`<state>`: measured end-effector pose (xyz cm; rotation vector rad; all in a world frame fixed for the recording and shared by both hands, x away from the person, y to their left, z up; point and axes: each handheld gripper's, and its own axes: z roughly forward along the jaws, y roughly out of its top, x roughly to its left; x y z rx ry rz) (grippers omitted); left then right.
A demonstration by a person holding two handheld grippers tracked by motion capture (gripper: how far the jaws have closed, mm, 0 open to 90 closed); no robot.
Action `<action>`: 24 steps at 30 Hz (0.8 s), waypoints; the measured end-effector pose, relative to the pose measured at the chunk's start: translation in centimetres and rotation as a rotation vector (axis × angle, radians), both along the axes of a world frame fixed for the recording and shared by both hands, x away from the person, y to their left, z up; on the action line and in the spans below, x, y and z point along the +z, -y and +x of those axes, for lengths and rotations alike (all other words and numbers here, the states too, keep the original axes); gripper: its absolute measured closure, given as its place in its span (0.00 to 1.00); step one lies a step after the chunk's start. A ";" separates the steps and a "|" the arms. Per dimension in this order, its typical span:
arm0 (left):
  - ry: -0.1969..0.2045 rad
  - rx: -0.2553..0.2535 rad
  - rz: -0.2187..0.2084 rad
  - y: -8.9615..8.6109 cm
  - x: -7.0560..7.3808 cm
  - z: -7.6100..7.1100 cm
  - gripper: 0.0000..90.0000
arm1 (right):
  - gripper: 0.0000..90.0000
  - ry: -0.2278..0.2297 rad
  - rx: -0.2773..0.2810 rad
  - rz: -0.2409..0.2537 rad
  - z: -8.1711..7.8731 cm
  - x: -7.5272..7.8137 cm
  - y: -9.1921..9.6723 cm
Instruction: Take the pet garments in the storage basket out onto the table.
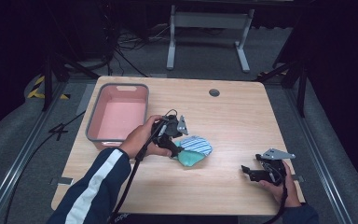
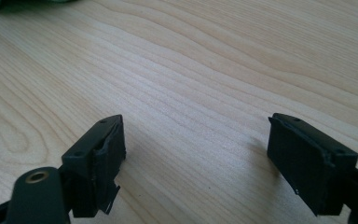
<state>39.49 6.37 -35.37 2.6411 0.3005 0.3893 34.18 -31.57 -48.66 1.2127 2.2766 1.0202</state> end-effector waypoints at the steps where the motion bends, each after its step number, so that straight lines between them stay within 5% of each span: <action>1: 0.003 0.006 -0.005 -0.3 0.1 -0.3 0.29 | 0.22 0.000 0.000 0.000 0.0 0.0 0.0; 12: 0.076 0.016 -0.014 -4.4 0.3 -3.2 0.27 | 0.22 0.000 -0.001 0.000 0.0 0.0 0.0; 24: 0.090 0.030 -0.052 -8.3 -0.8 -6.3 0.28 | 0.22 0.000 -0.001 0.001 0.0 0.0 0.0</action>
